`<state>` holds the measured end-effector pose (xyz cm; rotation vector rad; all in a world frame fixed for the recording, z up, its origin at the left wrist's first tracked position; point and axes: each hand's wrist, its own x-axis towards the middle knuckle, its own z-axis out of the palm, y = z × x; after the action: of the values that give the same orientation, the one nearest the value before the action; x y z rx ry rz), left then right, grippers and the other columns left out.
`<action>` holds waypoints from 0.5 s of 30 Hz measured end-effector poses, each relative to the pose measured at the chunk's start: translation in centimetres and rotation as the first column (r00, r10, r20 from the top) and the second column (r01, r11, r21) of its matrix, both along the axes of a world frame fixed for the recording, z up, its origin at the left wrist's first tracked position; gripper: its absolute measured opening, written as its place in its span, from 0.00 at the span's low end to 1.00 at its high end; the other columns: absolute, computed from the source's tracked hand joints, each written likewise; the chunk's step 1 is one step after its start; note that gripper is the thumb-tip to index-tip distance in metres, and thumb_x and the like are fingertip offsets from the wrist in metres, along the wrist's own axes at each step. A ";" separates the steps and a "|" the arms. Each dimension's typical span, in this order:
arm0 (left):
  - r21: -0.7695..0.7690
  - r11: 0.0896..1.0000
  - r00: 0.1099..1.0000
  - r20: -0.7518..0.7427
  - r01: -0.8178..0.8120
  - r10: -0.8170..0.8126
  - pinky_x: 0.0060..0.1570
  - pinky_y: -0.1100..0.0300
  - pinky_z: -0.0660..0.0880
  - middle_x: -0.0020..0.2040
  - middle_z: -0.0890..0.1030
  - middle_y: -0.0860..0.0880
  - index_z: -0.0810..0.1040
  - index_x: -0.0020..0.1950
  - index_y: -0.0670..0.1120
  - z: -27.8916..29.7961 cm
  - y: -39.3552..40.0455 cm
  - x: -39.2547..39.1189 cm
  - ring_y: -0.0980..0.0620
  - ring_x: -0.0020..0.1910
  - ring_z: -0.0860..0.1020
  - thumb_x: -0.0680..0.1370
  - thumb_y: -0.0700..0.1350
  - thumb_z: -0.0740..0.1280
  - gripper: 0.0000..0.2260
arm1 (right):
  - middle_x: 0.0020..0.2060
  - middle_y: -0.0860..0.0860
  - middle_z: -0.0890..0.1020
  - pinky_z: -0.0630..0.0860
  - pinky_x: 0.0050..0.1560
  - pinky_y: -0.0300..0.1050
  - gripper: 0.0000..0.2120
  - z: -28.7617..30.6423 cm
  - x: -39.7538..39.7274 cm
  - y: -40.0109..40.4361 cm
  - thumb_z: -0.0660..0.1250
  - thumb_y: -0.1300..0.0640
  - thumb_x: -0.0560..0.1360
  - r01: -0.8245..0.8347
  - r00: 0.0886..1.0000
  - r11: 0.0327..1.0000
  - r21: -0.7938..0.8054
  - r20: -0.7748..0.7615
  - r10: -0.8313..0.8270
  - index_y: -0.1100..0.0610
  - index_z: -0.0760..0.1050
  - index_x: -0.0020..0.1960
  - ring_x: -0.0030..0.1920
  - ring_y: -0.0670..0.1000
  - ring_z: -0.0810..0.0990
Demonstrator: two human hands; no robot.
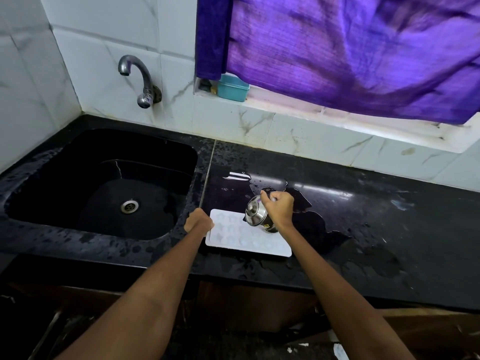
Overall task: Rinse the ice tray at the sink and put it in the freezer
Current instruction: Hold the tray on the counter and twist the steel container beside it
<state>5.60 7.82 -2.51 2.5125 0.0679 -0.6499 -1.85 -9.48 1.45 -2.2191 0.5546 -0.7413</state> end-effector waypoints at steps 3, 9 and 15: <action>0.010 1.000 1.000 -0.009 -0.003 0.003 0.62 0.52 0.73 0.69 0.73 0.41 0.69 0.70 0.39 0.0 0.0 0.0 0.42 0.67 0.74 0.77 0.42 0.69 0.22 | 0.19 0.48 0.54 0.54 0.28 0.42 0.32 -0.2 0.2 0.6 0.70 0.63 0.70 -0.030 0.999 0.998 -0.050 -0.021 0.029 0.51 0.49 0.23 0.24 0.47 0.53; 0.006 1.000 1.000 -0.014 -0.005 0.005 0.60 0.52 0.74 0.68 0.74 0.41 0.70 0.68 0.39 0.0 -0.1 0.0 0.42 0.66 0.75 0.77 0.42 0.69 0.21 | 0.19 0.45 0.52 0.52 0.26 0.38 0.33 -0.2 0.4 1.1 0.70 0.63 0.70 -0.061 0.998 0.993 -0.101 -0.039 0.057 0.49 0.48 0.23 0.22 0.45 0.51; 0.003 1.000 1.000 -0.006 -0.007 0.007 0.59 0.52 0.74 0.67 0.75 0.41 0.72 0.67 0.39 0.0 -0.1 0.0 0.43 0.65 0.76 0.77 0.42 0.69 0.20 | 0.18 0.45 0.52 0.52 0.26 0.37 0.33 -0.3 0.4 1.0 0.70 0.63 0.70 -0.059 0.998 0.993 -0.107 -0.045 0.054 0.49 0.48 0.23 0.22 0.45 0.51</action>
<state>5.59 7.74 -2.49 2.5117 0.0802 -0.6550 -1.44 -8.45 1.12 -2.3458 0.4806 -0.7116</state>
